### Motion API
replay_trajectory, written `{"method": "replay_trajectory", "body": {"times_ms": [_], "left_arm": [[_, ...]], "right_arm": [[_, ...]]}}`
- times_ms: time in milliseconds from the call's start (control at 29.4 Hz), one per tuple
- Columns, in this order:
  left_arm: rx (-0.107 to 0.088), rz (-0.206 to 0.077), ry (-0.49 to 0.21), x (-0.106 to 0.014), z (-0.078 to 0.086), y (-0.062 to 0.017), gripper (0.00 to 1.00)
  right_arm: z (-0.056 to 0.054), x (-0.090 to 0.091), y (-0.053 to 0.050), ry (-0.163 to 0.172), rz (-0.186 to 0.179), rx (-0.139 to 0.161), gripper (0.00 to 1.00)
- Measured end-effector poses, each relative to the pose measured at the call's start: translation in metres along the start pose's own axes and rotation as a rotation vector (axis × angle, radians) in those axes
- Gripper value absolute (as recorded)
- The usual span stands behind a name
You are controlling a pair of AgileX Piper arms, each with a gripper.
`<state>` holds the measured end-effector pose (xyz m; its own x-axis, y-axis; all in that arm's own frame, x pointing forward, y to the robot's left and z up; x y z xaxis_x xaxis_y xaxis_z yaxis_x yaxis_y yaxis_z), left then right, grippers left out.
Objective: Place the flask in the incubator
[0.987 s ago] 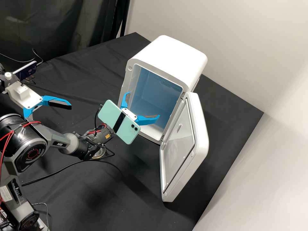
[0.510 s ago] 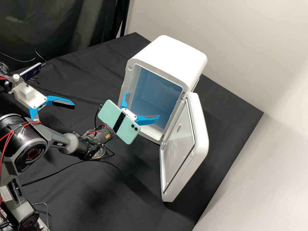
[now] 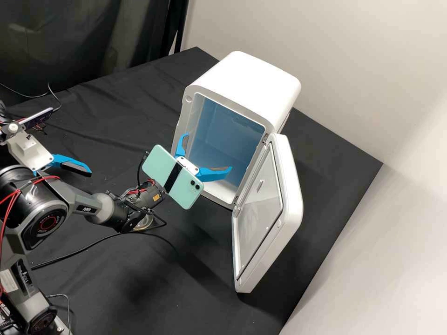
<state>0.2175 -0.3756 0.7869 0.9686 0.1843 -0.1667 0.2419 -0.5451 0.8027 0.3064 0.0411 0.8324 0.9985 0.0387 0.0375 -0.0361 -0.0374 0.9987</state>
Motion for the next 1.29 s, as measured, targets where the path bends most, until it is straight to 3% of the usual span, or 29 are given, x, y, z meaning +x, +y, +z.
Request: {"method": "replay_trajectory", "body": {"times_ms": [170,374,510,817,1089,1293], "left_arm": [[-0.005,-0.006,0.006,-0.001,-0.001,-0.0013,1.0],[-0.031,-0.024,0.061,-0.001,-0.013,-0.0056,1.0],[-0.061,-0.026,0.131,0.001,-0.032,-0.0067,1.0],[-0.105,-0.021,0.241,0.004,-0.063,-0.0085,1.0],[-0.122,-0.008,0.283,0.003,-0.076,-0.0074,1.0],[-0.118,-0.01,0.273,0.004,-0.076,-0.0073,1.0]], "right_arm": [[0.0,0.0,0.0,0.0,0.0,0.0,1.0],[0.0,0.0,0.0,0.0,0.0,0.0,1.0],[0.0,0.0,0.0,0.0,0.0,0.0,1.0],[0.0,0.0,0.0,0.0,0.0,0.0,1.0],[0.0,0.0,0.0,0.0,0.0,0.0,1.0],[0.001,-0.002,0.0,0.009,0.012,0.006,1.0]]}}
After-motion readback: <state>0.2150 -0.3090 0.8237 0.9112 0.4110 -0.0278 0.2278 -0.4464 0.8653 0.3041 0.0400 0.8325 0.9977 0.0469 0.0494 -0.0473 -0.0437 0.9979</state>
